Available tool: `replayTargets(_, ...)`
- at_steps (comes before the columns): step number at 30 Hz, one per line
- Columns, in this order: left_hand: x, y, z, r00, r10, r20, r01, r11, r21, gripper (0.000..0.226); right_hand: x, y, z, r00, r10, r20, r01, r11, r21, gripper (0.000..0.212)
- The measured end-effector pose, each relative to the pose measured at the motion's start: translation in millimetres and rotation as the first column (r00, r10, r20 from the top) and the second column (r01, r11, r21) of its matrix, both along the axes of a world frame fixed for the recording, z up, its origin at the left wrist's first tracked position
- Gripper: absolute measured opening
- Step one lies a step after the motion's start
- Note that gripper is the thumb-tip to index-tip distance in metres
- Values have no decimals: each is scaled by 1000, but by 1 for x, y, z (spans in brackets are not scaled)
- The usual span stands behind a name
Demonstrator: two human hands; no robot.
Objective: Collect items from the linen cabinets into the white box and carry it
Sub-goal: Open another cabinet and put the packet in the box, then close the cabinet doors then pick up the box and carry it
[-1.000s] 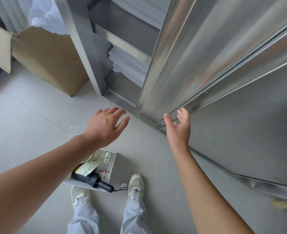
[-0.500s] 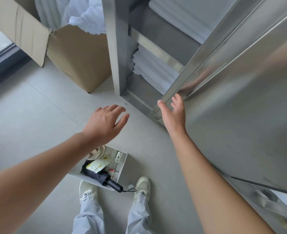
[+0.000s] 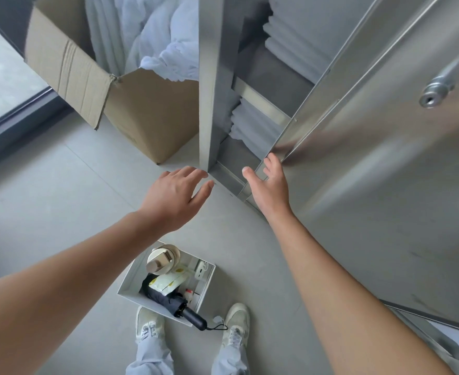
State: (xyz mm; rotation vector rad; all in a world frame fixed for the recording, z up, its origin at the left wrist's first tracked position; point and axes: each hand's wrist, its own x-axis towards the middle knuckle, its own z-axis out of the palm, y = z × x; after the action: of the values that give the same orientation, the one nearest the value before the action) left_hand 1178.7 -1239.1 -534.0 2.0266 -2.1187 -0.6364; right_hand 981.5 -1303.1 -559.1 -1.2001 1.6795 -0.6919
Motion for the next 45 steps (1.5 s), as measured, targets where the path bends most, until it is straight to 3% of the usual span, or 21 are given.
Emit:
replayTargets(17, 42, -11, 10, 998, 51, 38, -51, 999, -3, 46, 55, -41, 2, 979, 198, 49, -200, 979, 38, 81)
replayTargets(21, 48, -12, 17, 998, 58, 33, -58, 998, -17, 44, 53, -36, 0, 954, 290, -72, -289, 957, 24, 75)
replayTargets(27, 53, 7, 40, 996, 70, 46, -69, 998, -13, 47, 22, 3, 11, 828, 453, -332, -469, 882, 34, 59)
replayTargets(31, 39, 41, 78, 996, 45, 80, -48, 998, 36, 50, 8, 42, 45, 776, 480, -410, -514, 857, 31, 48)
replayTargets(39, 3, 102, 201, 991, 29, 131, -22, 998, -52, 49, -9, 113, 159, 864, 375, -335, -426, 900, -90, 56)
replayTargets(45, -12, 139, 280, 986, 31, 163, -11, 992, -125, 49, -37, 154, 242, 884, 316, -345, -390, 905, -169, 49)
